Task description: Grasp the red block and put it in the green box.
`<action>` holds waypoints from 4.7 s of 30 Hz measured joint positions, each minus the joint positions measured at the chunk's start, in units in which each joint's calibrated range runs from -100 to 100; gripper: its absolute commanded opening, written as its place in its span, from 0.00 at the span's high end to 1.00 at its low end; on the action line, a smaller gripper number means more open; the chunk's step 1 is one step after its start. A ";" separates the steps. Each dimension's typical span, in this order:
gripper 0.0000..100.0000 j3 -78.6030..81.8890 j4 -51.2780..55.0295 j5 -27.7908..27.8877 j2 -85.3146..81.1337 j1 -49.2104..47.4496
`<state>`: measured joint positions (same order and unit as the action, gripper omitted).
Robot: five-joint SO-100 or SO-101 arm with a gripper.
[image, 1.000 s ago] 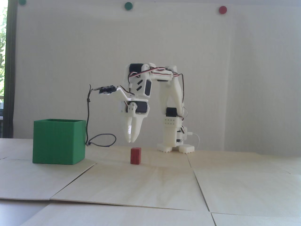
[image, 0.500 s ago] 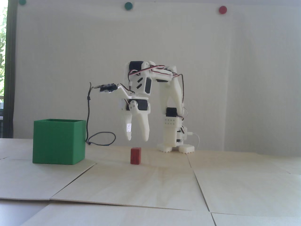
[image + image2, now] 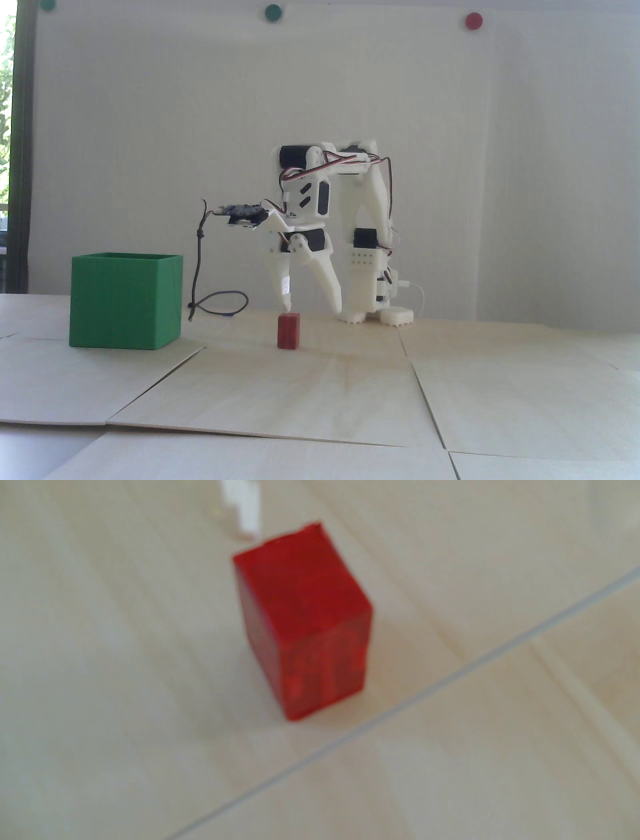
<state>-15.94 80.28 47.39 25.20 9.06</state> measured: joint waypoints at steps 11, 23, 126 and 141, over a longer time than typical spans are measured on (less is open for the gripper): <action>0.66 0.00 0.25 0.00 0.00 -0.23; 0.66 0.00 8.49 -2.47 0.00 -0.38; 0.83 9.22 -11.48 3.90 0.25 -1.83; 0.98 9.58 -11.40 3.96 0.25 -1.83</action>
<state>-6.36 68.89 51.35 25.45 7.22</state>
